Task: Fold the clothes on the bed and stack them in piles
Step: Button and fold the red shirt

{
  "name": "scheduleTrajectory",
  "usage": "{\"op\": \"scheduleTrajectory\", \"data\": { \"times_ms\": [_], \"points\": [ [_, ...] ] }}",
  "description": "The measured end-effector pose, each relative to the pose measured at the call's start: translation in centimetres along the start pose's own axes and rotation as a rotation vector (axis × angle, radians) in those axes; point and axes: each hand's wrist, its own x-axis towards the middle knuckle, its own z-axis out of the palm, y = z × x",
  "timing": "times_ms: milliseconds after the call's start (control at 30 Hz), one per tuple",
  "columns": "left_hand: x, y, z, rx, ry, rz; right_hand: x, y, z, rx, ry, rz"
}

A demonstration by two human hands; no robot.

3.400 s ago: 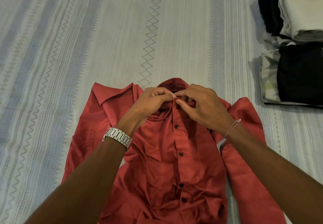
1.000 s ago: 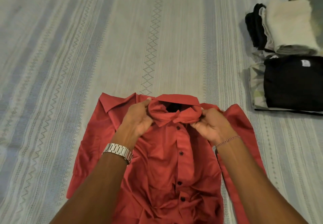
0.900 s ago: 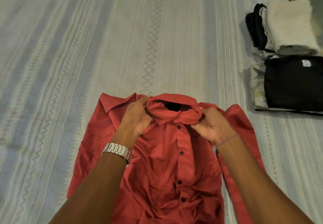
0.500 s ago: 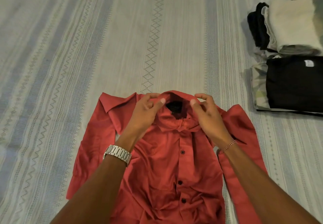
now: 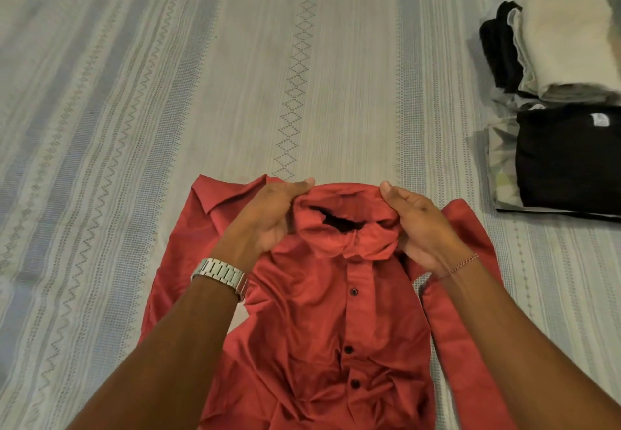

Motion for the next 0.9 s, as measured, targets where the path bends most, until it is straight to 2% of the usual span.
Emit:
{"op": "scheduleTrajectory", "data": {
  "times_ms": [100,233,333,400,467,533,600,700,767,900],
  "points": [
    [-0.4,-0.1,-0.2,-0.121,-0.028,-0.058,-0.2,0.0,-0.3,0.082,-0.070,0.079],
    [-0.4,-1.0,-0.9,-0.224,-0.069,-0.069,-0.6,-0.1,0.2,0.183,-0.024,0.145],
    [-0.6,-1.4,-0.7,-0.157,-0.063,0.015,-0.5,0.0,0.1,0.260,0.004,0.109],
    [-1.2,-1.7,-0.4,0.037,-0.027,0.136,-0.7,0.0,0.1,0.237,-0.043,0.017],
    [-1.5,-1.9,-0.1,0.339,0.073,0.267,-0.8,0.3,0.4,0.125,-0.047,-0.094],
    [-1.2,-2.3,0.1,0.691,0.264,0.422,-0.9,0.9,0.9,-0.014,0.040,-0.163],
    [-1.1,-2.6,0.7,0.925,0.455,0.544,-0.9,1.5,1.4,-0.083,0.128,-0.197],
    [-1.2,-3.0,1.8,1.212,0.583,0.581,-1.2,1.7,1.9,0.079,0.141,-0.170],
    [-1.2,-2.9,2.1,1.364,0.649,0.589,-1.4,1.5,1.7,0.210,0.073,-0.079],
    [-1.3,-2.7,1.6,1.404,0.732,0.600,-1.0,2.0,0.4,0.290,-0.028,0.049]
  ]
}}
